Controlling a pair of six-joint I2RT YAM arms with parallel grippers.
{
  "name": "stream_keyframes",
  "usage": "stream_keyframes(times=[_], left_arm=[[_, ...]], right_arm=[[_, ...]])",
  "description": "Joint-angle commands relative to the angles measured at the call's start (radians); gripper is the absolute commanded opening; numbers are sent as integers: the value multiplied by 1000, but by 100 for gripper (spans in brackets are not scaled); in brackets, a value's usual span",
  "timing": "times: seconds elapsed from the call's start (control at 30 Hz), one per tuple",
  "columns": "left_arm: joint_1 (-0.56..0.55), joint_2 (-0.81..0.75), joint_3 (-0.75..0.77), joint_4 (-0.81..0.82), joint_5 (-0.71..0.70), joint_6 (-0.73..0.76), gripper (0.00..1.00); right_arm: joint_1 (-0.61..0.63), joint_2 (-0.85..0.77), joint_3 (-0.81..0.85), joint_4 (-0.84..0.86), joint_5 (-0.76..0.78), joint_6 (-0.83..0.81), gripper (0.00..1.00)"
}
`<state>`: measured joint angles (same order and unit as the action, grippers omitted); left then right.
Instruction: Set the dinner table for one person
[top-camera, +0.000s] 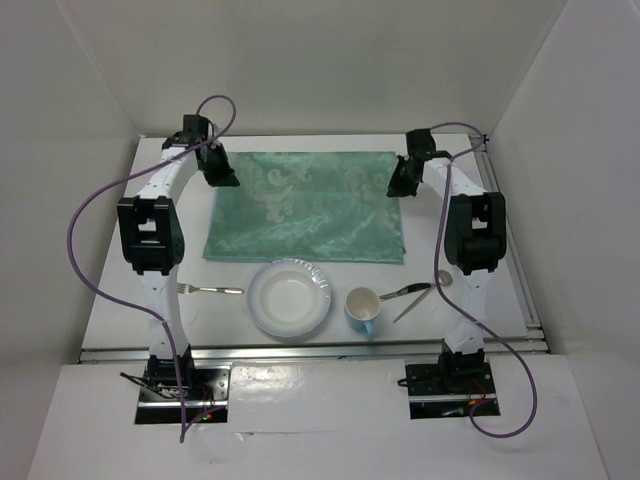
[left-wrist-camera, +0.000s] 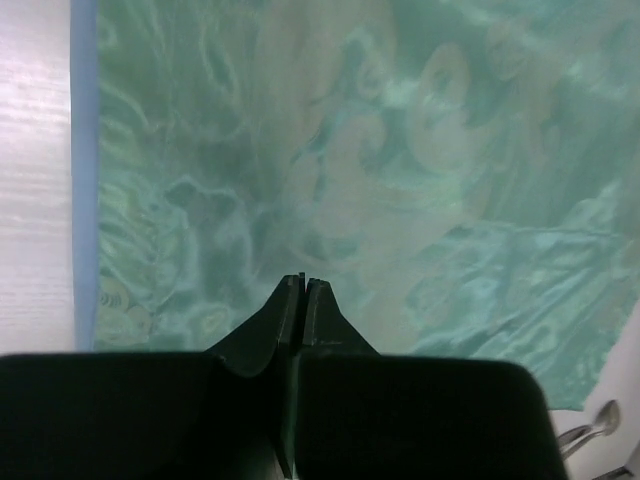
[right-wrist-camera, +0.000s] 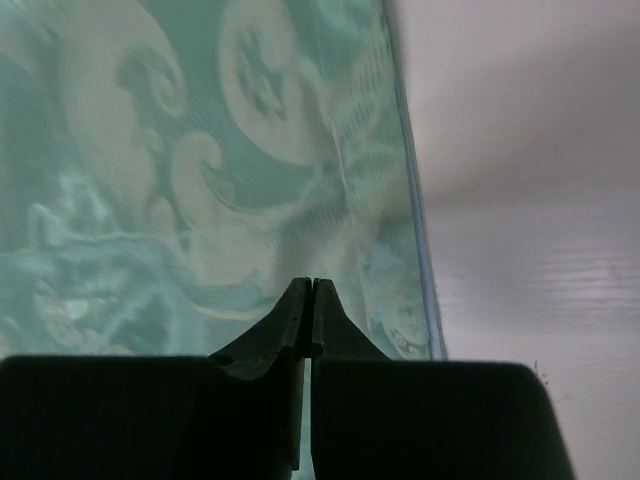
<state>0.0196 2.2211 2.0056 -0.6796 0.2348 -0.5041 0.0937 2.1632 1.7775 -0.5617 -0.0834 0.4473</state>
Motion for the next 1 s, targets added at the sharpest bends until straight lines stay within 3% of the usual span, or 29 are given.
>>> stream_keyframes(times=[0.0, 0.17, 0.6, 0.97], left_arm=[[11, -32, -94, 17, -29, 27, 1], [11, -106, -301, 70, -43, 16, 0], [-29, -173, -533, 100, -80, 16, 0], [-38, -273, -678, 89, -183, -28, 0]], right_arm=[[15, -49, -116, 60, -65, 4, 0], [52, -71, -222, 60, -55, 19, 0], [61, -123, -383, 60, 105, 83, 0], [43, -187, -438, 49, 125, 54, 0]])
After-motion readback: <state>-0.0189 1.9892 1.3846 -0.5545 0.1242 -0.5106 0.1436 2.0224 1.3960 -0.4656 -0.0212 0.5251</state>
